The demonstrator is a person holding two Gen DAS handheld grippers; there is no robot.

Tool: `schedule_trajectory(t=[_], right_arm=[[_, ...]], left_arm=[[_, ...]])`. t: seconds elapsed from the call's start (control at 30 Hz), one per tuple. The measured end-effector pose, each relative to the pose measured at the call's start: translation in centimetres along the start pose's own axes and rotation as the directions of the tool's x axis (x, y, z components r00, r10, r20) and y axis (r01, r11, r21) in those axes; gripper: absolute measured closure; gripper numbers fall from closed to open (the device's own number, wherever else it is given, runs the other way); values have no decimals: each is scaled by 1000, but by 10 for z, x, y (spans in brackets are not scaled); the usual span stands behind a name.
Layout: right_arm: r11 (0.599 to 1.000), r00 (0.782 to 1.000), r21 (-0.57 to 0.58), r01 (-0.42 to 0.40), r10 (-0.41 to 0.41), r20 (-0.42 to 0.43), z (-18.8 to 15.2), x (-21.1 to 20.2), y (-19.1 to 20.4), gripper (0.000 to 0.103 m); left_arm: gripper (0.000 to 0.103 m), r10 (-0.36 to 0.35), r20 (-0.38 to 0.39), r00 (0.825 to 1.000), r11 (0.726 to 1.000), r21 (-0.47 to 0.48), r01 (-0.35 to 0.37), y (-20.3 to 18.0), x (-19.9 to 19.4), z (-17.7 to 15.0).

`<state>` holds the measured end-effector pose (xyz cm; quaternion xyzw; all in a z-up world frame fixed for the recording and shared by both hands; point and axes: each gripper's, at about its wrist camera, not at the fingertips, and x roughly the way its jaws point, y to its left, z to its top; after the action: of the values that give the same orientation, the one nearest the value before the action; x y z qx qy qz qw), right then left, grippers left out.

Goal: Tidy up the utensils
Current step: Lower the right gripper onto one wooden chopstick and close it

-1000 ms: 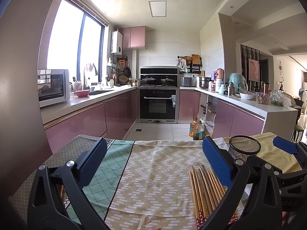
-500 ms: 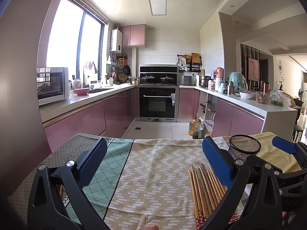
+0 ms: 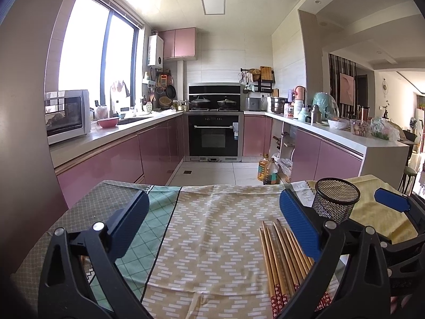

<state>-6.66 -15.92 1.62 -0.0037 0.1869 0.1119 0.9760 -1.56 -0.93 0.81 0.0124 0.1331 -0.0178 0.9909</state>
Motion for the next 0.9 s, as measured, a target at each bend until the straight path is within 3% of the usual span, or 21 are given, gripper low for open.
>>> schedule_trajectory(t=[0.13,0.23,0.37,0.53,0.67,0.9], right_arm=[[1000,996,1,-20,20,-88,-12,8,-7,7],[1000,981,-15,-10,7,-193,-24,21,-10,15],[1000,947,7,-17,18,-322,-39,43,-18,38],[999,919,39,-21,35,-393,-45,61,-22,54],[998,903,49,-39,56,-426,-47,72,-21,58],[997,880,67,-40,67,-471,-47,83,-25,59]], left_arm=[[16,-33,-69,997,999,18,35,-1,10,-6],[24,-62,-155,986,997,32,68,-2,25,-14],[34,-120,-291,949,990,38,136,-5,49,-28],[44,-160,-406,900,979,50,196,-16,76,-51],[48,-207,-475,855,969,20,245,-19,90,-62],[52,-237,-521,820,956,24,292,-31,103,-69]])
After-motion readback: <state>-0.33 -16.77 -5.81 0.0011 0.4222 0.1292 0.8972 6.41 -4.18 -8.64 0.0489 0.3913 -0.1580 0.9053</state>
